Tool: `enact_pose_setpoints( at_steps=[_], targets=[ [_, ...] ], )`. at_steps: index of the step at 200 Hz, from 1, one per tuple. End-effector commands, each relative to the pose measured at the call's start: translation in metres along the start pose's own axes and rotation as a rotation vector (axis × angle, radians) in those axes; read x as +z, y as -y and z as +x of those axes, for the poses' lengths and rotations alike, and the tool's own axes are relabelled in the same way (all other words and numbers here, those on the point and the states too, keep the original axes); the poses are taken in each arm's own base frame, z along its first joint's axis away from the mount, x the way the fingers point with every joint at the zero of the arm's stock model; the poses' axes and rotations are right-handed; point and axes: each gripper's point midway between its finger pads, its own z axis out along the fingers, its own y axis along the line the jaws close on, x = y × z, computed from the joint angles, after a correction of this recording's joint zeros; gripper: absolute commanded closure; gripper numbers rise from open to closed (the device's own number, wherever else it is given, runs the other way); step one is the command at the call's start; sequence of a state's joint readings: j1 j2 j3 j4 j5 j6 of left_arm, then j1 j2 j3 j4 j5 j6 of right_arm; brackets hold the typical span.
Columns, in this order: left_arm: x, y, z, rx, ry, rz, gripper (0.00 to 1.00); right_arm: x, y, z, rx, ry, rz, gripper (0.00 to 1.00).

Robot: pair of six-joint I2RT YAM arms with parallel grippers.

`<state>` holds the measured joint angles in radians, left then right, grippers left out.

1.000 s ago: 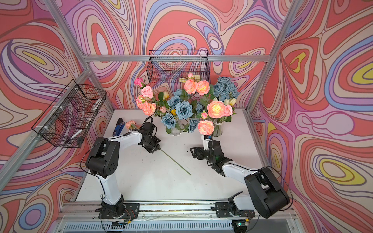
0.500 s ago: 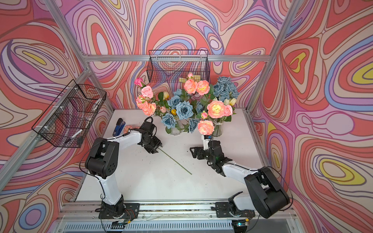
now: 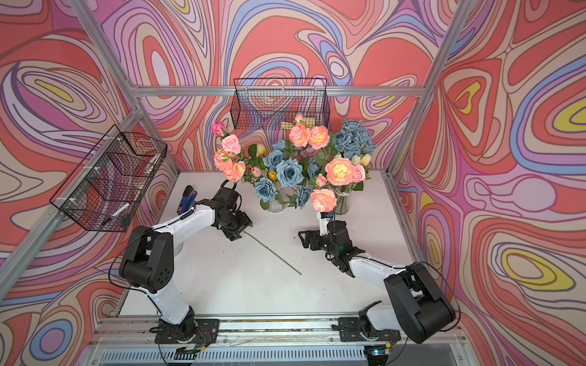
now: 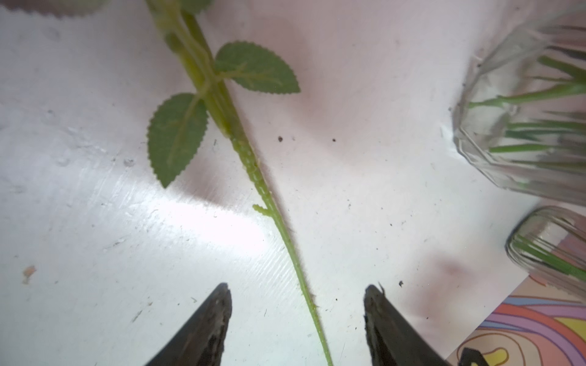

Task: Pick out pink flowers from the vase
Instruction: Place the flower at the center of the board, then pick up the flower from the vase.

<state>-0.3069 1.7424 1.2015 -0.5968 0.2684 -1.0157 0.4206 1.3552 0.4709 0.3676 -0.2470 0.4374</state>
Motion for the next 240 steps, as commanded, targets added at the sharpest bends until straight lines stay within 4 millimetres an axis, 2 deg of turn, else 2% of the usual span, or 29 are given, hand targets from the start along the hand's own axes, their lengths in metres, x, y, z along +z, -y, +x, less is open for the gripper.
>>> enact_pose_setpoints(
  at_steps=[1, 17, 35, 57, 79, 91, 136, 150, 198, 225, 240],
  targets=[
    [-0.014, 0.000, 0.000, 0.116, 0.050, 0.035, 0.35, -0.001, -0.002, -0.001, -0.005, 0.011, -0.005, 0.14],
    [-0.024, 0.010, 0.003, 0.165, 0.072, 0.116, 0.35, -0.001, -0.001, 0.000, -0.004, 0.010, -0.004, 0.14],
    [-0.034, 0.019, 0.007, 0.218, 0.111, 0.218, 0.29, -0.001, -0.002, -0.001, -0.005, 0.008, -0.003, 0.14],
    [-0.050, 0.026, 0.005, 0.259, 0.218, 0.341, 0.26, 0.001, -0.003, -0.006, -0.010, 0.006, 0.001, 0.14],
    [-0.068, 0.029, -0.002, 0.290, 0.356, 0.436, 0.24, 0.002, -0.001, -0.008, -0.003, 0.008, 0.016, 0.09],
    [-0.079, 0.033, -0.006, 0.301, 0.439, 0.492, 0.18, 0.004, 0.000, -0.010, 0.001, 0.003, 0.026, 0.04],
    [-0.118, 0.074, -0.020, 0.407, 0.628, 0.677, 0.01, 0.012, 0.006, -0.005, 0.028, -0.048, 0.059, 0.02],
    [-0.125, 0.082, -0.028, 0.443, 0.700, 0.700, 0.00, 0.012, 0.007, -0.003, 0.037, -0.061, 0.068, 0.02],
    [-0.131, 0.101, -0.042, 0.547, 0.983, 0.920, 0.05, 0.005, 0.009, -0.002, 0.068, -0.085, 0.100, 0.02],
    [-0.109, 0.116, -0.042, 0.629, 0.962, 0.959, 0.13, -0.001, 0.012, -0.002, 0.077, -0.087, 0.123, 0.02],
    [-0.100, 0.123, -0.042, 0.667, 0.952, 0.954, 0.15, -0.002, 0.013, -0.001, 0.086, -0.093, 0.133, 0.02]
  ],
)
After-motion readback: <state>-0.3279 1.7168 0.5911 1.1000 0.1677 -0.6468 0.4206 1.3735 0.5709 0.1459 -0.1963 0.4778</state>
